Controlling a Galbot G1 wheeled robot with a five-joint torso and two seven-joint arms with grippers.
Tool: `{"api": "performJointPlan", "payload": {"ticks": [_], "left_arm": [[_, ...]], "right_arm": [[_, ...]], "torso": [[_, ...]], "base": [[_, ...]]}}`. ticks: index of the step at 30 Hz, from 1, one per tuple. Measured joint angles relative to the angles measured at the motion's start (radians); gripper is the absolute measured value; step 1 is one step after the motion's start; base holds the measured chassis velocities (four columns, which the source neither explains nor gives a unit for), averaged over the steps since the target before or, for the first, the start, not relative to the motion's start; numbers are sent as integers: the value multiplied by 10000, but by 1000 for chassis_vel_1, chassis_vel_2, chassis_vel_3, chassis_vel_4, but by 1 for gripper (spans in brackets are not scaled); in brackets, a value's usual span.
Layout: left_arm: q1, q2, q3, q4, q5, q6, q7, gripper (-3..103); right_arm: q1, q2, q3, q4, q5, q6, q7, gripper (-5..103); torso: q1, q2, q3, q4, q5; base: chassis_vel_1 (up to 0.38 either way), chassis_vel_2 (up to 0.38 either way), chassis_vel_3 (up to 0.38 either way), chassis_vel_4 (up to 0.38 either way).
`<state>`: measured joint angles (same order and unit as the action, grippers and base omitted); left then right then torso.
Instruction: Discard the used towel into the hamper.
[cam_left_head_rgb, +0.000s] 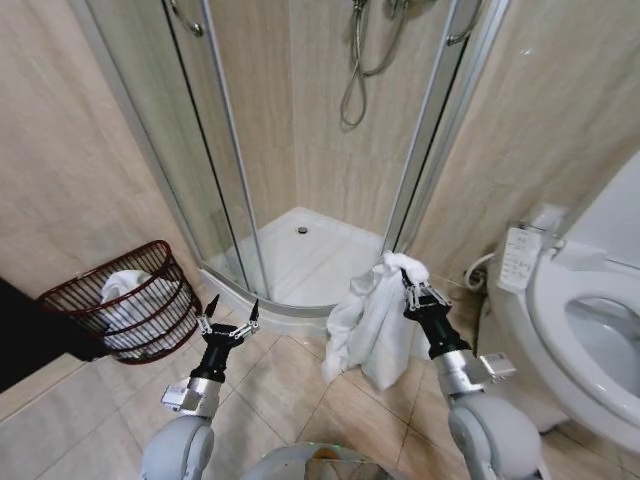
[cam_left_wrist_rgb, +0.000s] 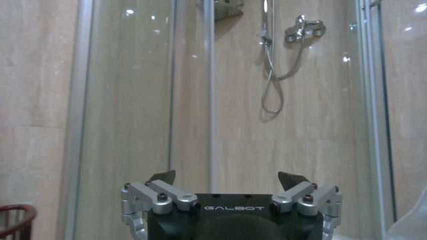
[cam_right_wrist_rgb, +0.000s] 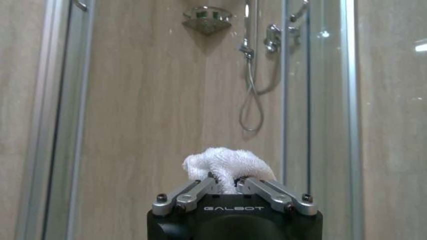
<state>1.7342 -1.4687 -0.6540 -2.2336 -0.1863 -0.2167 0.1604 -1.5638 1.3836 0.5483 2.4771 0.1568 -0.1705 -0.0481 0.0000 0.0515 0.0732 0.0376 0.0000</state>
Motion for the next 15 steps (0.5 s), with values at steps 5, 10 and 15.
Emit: {"api": "performJointPlan", "payload": {"ticks": [5,10,15], "left_arm": [[-8,28,-6,-9,22,15,14,100],[-12,51,-25,26,23,15,17,100],[-10,67,-43,65,17,4,22,100]], "right_arm": [[44,-20,-32,110,-14,-49,66,7],[50,104,-134,110,-114,22,172,7],[-138,133,-210,217,-327,150,154,7]], "torso": [[0,0,0,-1,1],[0,0,0,0,1],[0,0,1,0,-1]], "base": [[59,70,77,76],[89,94,93,95],[123,98,113,115]]}}
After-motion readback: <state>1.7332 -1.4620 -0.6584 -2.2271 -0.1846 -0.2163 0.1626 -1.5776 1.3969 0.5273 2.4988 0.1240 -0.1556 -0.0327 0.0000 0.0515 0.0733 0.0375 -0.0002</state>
